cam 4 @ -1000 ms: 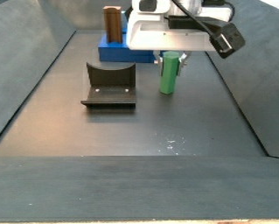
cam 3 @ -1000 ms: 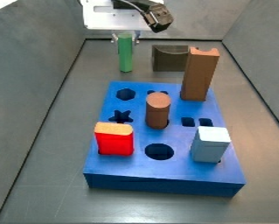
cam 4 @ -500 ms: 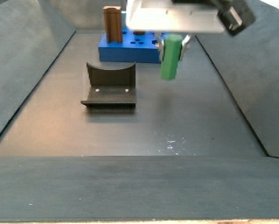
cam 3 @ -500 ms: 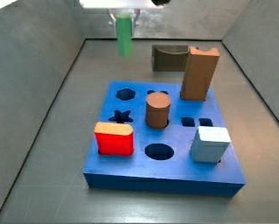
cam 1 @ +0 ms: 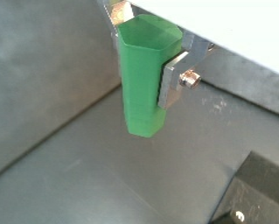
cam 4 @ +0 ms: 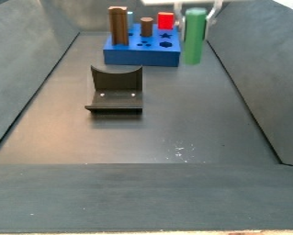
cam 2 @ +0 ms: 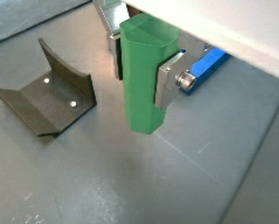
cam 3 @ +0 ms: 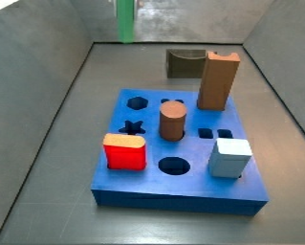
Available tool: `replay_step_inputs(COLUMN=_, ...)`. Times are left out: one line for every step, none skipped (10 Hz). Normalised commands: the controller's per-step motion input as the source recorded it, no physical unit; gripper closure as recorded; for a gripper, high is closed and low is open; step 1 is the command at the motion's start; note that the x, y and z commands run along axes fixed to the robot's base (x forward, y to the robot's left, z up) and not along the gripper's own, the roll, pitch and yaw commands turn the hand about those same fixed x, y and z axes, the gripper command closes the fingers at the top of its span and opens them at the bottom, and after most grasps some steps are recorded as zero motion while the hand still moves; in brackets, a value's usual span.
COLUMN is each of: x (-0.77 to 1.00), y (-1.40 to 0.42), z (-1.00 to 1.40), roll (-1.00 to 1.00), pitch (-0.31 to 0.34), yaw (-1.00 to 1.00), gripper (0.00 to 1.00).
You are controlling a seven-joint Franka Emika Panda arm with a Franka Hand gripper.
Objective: Pick up the hexagon object. Move up. Move to above the board. Insert the hexagon object.
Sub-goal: Move to above the board.
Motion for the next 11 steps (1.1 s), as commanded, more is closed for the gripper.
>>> replay_step_inputs(x=-0.15, y=0.0, z=1.0, roll=0.11, pitch=0.08, yaw=0.01, gripper=1.0)
replay_step_inputs(x=-0.14, y=0.0, z=1.0, roll=0.11, pitch=0.063, yaw=0.02, gripper=1.0)
replay_step_inputs(x=-0.13, y=0.0, z=1.0, roll=0.11, pitch=0.057, yaw=0.02, gripper=1.0)
replay_step_inputs(x=-0.11, y=0.0, z=1.0, roll=0.11, pitch=0.057, yaw=0.02, gripper=1.0)
replay_step_inputs(x=-0.1, y=0.0, z=1.0, roll=0.11, pitch=0.061, yaw=0.02, gripper=1.0)
replay_step_inputs(x=-0.08, y=0.0, z=1.0, roll=0.11, pitch=0.068, yaw=0.02, gripper=1.0)
replay_step_inputs(x=-0.07, y=-0.01, z=1.0, roll=0.11, pitch=0.077, yaw=0.02, gripper=1.0)
replay_step_inputs(x=-0.04, y=-0.01, z=0.89, roll=0.1, pitch=0.083, yaw=0.02, gripper=1.0)
replay_step_inputs(x=-0.02, y=-0.01, z=0.73, roll=0.1, pitch=0.085, yaw=0.02, gripper=1.0)
replay_step_inputs(x=-0.01, y=-0.01, z=0.56, roll=0.1, pitch=0.082, yaw=0.02, gripper=1.0)
replay_step_inputs(x=0.0, y=-0.01, z=0.39, roll=0.1, pitch=0.082, yaw=0.02, gripper=1.0)
